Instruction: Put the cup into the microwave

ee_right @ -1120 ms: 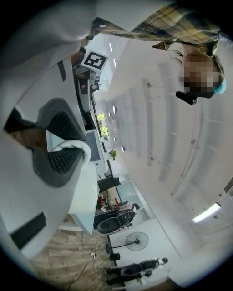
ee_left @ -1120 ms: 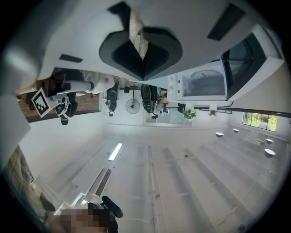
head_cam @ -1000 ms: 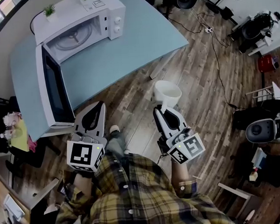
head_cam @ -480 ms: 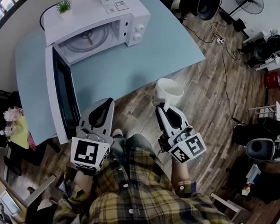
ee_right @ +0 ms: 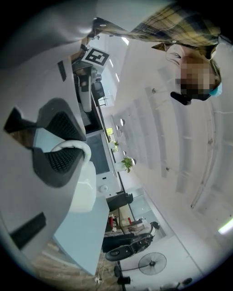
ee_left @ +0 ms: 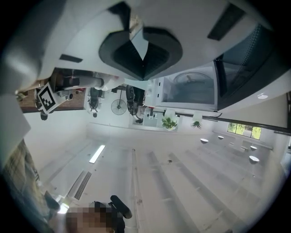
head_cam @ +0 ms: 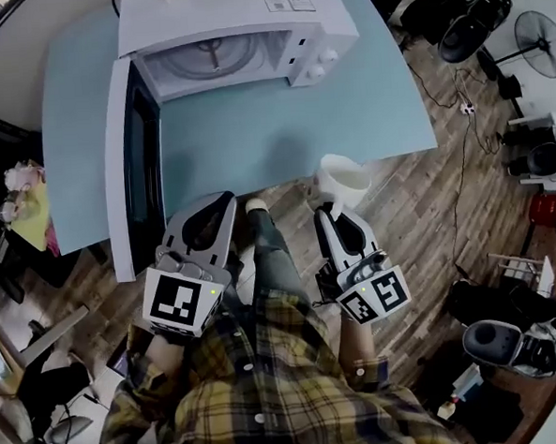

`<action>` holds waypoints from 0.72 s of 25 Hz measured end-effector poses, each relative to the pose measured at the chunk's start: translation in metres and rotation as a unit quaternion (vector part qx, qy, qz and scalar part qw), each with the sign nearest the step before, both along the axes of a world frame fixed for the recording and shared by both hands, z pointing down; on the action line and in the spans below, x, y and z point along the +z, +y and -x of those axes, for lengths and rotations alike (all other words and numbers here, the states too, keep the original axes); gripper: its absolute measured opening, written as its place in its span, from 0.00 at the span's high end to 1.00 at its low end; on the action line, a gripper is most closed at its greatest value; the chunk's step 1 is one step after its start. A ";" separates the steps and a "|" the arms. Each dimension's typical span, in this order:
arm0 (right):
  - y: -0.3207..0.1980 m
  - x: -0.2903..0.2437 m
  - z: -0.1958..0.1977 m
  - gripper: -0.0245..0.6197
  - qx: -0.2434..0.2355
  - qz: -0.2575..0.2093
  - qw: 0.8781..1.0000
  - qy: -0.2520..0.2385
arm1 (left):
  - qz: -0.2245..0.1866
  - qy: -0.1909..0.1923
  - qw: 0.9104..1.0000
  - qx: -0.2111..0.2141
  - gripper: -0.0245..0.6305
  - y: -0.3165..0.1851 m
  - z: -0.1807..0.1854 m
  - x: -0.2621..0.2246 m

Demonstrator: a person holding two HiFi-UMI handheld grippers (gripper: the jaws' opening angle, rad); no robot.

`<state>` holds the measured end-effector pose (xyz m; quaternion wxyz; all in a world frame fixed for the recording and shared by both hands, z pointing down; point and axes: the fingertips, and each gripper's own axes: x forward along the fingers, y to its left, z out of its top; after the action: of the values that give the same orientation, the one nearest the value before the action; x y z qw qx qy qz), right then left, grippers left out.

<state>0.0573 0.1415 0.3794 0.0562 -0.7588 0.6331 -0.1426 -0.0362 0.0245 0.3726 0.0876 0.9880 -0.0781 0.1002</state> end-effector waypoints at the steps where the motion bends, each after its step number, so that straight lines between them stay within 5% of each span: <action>1: -0.007 0.001 -0.005 0.88 -0.011 -0.001 1.000 -0.001 | -0.001 0.001 1.000 -0.011 0.98 -0.005 -0.004 0.000; 8: -0.069 -0.011 -0.043 0.88 -0.114 -0.014 0.993 0.009 | -0.010 0.014 0.995 -0.099 0.98 -0.043 -0.030 -0.013; 18: -0.156 -0.019 -0.067 0.88 -0.251 -0.034 0.967 0.013 | -0.038 0.026 0.975 -0.217 0.98 -0.100 -0.050 -0.030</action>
<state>0.1247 -0.0141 0.3599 0.0364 -0.5746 0.8086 -0.1206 0.0134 -0.0750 0.3422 0.0721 0.9523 -0.2924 0.0501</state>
